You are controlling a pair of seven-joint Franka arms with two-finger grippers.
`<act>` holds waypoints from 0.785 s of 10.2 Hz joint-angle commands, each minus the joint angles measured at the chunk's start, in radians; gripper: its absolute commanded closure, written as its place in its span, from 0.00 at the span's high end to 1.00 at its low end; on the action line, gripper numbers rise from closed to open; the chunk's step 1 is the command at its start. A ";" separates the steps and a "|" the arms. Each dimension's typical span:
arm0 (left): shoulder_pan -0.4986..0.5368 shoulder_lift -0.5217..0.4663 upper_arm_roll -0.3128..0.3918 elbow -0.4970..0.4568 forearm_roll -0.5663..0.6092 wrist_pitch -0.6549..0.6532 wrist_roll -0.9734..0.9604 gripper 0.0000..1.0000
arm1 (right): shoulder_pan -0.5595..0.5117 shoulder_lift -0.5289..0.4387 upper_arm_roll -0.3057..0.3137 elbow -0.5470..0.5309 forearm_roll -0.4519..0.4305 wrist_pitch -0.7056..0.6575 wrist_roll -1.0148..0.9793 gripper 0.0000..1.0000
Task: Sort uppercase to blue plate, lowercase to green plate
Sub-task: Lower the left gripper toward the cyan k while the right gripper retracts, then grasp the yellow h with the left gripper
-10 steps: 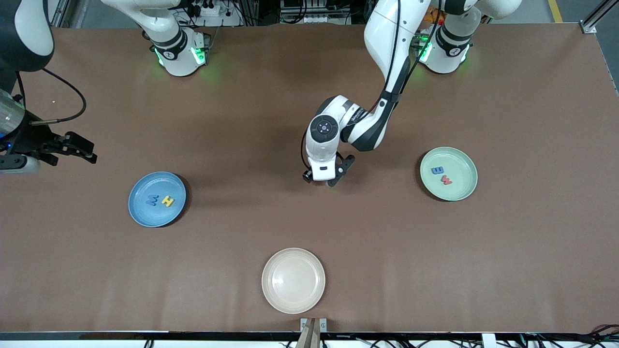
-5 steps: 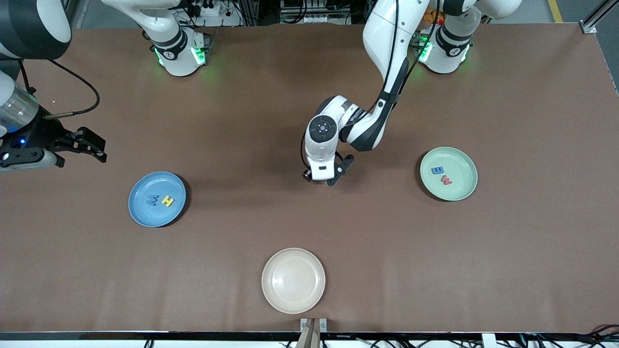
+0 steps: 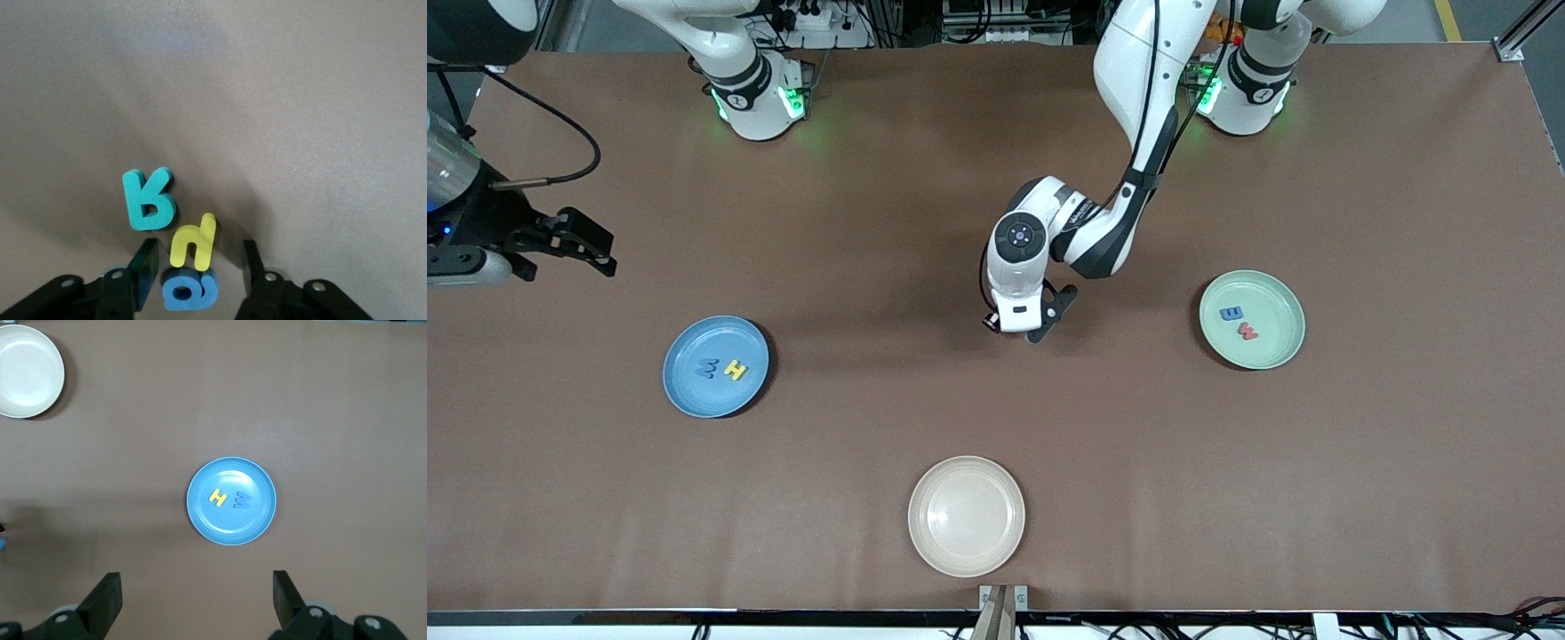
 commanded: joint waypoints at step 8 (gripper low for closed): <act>-0.003 0.017 0.002 0.012 0.060 -0.028 -0.021 0.35 | -0.022 -0.035 -0.015 -0.043 0.008 -0.020 0.012 1.00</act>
